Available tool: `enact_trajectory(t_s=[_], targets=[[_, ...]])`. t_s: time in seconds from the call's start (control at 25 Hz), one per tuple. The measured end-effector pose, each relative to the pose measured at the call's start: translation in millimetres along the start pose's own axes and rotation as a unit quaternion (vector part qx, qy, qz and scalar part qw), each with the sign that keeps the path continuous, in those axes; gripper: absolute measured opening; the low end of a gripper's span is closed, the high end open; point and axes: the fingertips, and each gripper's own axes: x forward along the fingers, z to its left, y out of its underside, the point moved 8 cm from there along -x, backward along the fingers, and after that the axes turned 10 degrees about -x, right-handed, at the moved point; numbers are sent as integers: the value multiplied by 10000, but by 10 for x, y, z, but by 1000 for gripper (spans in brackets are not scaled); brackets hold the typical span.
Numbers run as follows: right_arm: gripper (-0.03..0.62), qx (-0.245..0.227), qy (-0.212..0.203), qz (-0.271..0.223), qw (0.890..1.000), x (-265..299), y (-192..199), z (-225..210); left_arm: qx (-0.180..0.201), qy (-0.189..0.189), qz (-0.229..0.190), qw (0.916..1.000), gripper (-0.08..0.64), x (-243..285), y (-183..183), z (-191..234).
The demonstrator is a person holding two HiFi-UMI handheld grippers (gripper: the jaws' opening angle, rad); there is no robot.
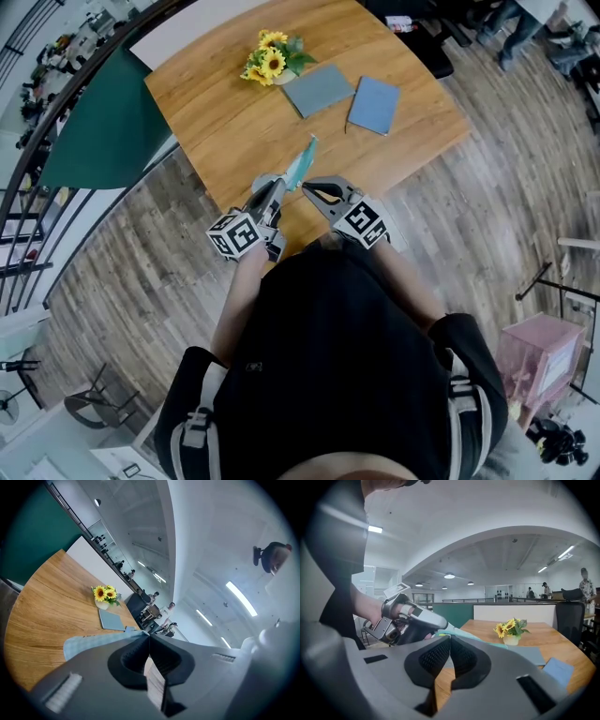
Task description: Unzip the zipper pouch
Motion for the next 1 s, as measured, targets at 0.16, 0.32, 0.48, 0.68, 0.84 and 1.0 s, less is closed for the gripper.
enact_trajectory(t_s=[0.16,0.32,0.48,0.68,0.84,1.0], targets=[[6,6,88,44,10000,-38,21,-5,3,-3,42,10000,4,17,44,-20],[6,0,192,95,9998,-67,28,11,1,17,91,10000,5,12,77,-51],[6,-19,238,134,9996,-81,30,4,7,31,123,9999,4,20,97,-78],[8,-60,270,185,9994,-99,47,2,-7,42,159,9999,3,28,138,-100],[8,-68,341,198,9992,-118,60,3,1,59,185,9998,3,40,169,-113],[8,-53,416,201,9989,-126,67,17,2,73,200,9998,3,38,187,-116]])
